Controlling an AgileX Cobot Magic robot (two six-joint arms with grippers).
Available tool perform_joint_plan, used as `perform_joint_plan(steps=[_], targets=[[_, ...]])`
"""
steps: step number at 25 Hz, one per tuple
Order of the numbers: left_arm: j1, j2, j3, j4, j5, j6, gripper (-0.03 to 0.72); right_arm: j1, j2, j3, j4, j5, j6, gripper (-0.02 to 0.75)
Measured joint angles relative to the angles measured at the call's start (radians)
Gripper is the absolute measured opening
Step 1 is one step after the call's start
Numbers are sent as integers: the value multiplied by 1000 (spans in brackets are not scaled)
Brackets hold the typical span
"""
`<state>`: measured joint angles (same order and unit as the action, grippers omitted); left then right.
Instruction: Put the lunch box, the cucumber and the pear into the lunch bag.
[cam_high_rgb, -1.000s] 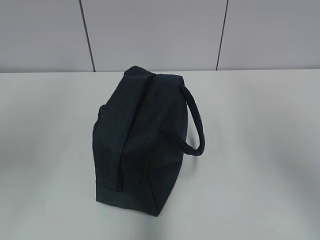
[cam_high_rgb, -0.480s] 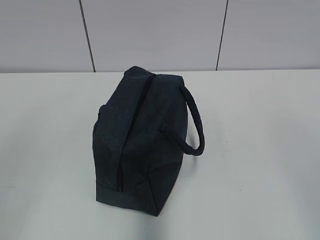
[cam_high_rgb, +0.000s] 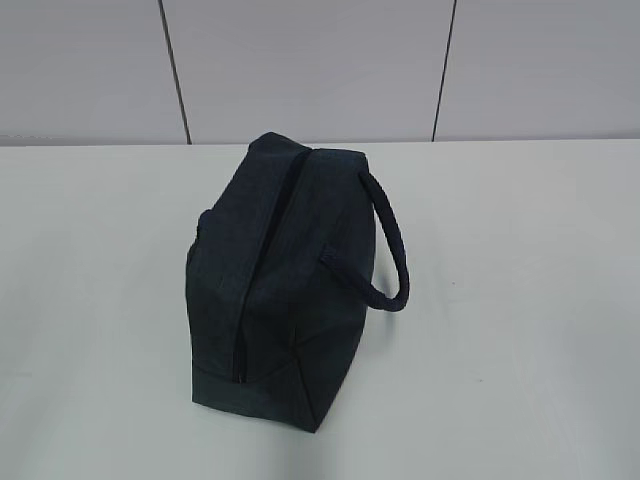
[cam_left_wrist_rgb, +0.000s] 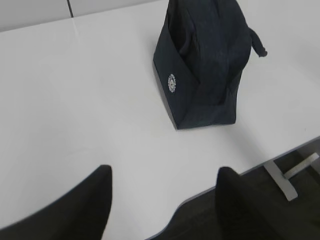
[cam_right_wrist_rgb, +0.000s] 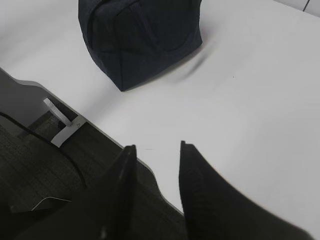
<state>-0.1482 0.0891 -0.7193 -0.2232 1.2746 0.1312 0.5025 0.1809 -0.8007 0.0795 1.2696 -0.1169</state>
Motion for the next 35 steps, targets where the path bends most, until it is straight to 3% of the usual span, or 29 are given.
perform_joint_plan(steps=[9,17,22,35], targets=[[0,-108,9,9,10,-18,396,0,-153,115,-5,4,-8,444],[0,-108,145,16,-34,-21,421,0,-159,285,-135,-83,39,456],[0,-108,166,20,-109,-22,477,0,-159,305,-150,-110,79,456],[0,-108,188,21,-162,-24,486,0,-159,306,-152,-113,87,456]])
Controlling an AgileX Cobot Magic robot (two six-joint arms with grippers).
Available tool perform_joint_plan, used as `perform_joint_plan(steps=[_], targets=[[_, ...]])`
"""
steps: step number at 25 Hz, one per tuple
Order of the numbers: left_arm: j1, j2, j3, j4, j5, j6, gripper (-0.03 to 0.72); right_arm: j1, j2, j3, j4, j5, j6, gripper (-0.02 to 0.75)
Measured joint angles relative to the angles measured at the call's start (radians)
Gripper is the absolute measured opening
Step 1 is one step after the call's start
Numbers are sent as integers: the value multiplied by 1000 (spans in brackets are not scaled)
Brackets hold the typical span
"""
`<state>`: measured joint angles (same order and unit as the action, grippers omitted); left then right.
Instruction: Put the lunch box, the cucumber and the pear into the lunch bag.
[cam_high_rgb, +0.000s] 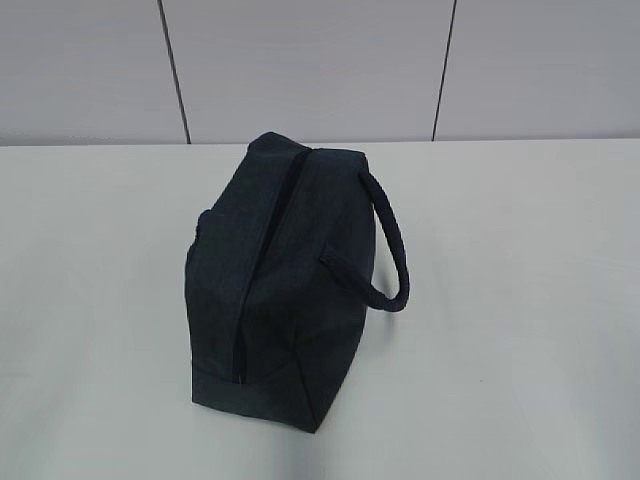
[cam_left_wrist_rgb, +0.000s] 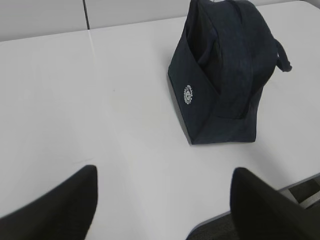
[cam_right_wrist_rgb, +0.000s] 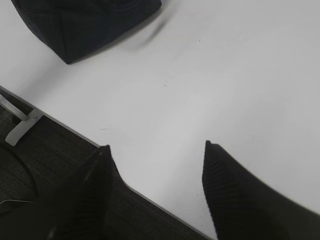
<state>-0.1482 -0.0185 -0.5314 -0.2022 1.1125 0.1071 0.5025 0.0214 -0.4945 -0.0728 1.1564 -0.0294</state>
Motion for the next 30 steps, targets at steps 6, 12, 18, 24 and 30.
perform_joint_plan(steps=[6,12,18,24,30], targets=[[0,0,0,0,0,0,486,0,0,0,0,0,0,456],[28,0,0,0,-1,0,468,-85,0,0,0,-1,2,456],[136,0,0,0,-1,0,450,-241,0,0,0,-2,2,456],[149,0,0,0,-1,0,448,-386,0,0,0,-2,2,456],[149,0,0,0,-1,0,441,-410,-36,0,-2,-3,2,456]])
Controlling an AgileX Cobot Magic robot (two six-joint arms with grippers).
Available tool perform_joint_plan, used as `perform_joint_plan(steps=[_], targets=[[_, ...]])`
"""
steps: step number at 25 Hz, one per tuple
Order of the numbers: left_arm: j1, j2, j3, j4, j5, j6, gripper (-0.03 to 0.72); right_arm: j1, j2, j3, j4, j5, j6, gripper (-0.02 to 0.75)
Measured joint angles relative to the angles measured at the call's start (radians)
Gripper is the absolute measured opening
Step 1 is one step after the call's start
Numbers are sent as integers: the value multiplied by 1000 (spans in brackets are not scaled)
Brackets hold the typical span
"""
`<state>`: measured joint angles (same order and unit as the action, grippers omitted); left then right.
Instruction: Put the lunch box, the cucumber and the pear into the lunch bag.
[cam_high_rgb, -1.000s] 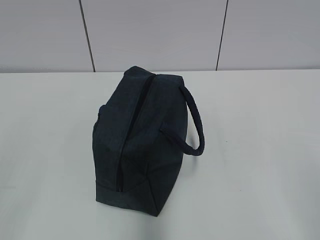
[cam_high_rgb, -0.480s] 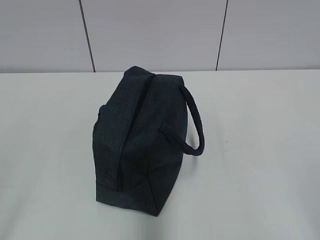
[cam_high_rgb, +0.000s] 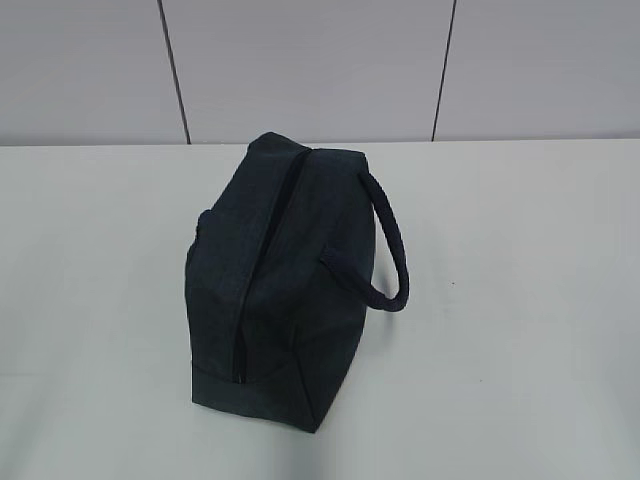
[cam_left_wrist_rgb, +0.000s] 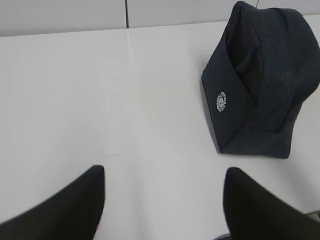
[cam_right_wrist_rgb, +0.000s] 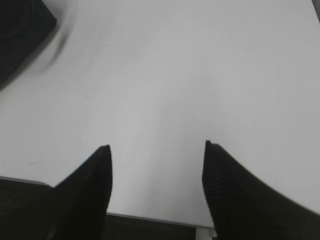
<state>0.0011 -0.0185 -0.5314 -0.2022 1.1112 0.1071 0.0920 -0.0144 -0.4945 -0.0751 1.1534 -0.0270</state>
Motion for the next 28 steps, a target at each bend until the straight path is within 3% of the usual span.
perform_joint_plan(steps=[10,28], targets=[[0,0,0,76,1,0,404,0,0,0,0,0,0,456],[0,0,0,79,2,0,349,-32,-3,0,-2,-2,0,456]])
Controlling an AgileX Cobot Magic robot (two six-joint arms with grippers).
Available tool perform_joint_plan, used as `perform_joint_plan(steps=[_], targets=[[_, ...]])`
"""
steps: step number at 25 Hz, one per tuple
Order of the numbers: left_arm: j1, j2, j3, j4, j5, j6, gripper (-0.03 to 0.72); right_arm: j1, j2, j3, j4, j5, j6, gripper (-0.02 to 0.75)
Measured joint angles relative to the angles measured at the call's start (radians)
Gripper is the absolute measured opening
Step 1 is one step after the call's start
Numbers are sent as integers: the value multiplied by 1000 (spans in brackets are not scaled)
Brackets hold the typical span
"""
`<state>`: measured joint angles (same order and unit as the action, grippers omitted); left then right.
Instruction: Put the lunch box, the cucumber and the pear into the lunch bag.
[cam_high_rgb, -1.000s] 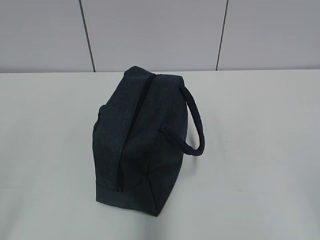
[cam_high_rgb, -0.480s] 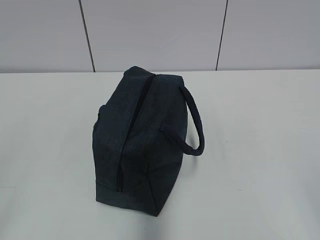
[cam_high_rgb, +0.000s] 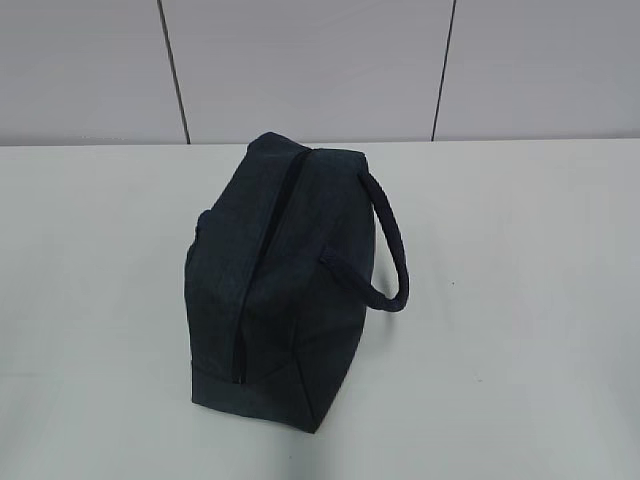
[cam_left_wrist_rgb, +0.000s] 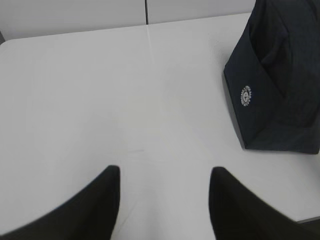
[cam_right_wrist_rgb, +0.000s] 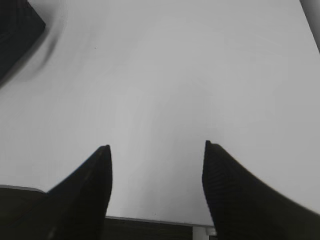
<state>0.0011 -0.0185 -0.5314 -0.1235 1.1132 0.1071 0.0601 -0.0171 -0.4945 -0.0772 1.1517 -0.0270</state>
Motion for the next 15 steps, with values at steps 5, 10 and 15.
perform_joint_plan(steps=[5,10,15], targets=[[0,0,0,0,0,0,335,-16,0,0,0,0,0,456],[0,0,0,0,0,0,317,-18,0,0,-2,0,0,457],[0,0,0,0,0,0,307,-18,0,0,-2,0,0,457]])
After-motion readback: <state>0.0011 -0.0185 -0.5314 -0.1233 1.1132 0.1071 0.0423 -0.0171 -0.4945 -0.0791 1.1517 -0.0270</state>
